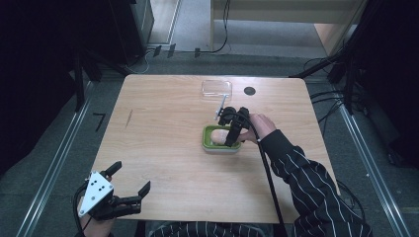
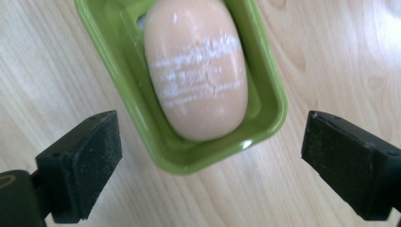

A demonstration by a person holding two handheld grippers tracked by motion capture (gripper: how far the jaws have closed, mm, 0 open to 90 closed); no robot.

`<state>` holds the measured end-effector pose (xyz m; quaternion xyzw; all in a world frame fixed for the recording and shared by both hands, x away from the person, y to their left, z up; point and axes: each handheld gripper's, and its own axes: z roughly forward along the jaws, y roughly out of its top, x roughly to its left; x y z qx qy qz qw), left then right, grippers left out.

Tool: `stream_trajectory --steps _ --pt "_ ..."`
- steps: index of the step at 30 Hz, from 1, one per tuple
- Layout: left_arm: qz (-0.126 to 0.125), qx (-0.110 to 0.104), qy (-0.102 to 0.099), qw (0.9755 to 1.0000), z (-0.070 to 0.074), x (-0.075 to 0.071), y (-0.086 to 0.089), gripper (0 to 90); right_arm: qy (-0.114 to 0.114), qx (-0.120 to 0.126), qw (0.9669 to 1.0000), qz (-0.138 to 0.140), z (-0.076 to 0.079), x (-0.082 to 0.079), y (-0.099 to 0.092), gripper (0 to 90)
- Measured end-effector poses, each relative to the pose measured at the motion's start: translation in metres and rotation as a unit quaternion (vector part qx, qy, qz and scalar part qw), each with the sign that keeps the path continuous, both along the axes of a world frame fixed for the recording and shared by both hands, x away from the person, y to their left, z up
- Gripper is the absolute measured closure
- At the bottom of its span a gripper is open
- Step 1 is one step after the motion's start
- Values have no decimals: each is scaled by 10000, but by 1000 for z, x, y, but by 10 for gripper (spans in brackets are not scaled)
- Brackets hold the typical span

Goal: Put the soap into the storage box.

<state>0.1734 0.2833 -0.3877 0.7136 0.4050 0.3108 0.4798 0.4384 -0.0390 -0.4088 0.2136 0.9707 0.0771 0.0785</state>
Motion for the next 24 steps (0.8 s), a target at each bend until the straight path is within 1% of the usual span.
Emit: stream_trajectory --steps 12,16,24 --pt "-147 -18 16 9999 0 7 -3 0 84 -33 9991 -402 4 -15 -33 42" --pt "-161 -24 12 9999 0 8 -4 0 120 -46 9984 -547 4 -22 -45 43" --pt "-179 -28 15 9998 0 8 -4 0 215 -160 9966 -779 -2 -32 -63 43"
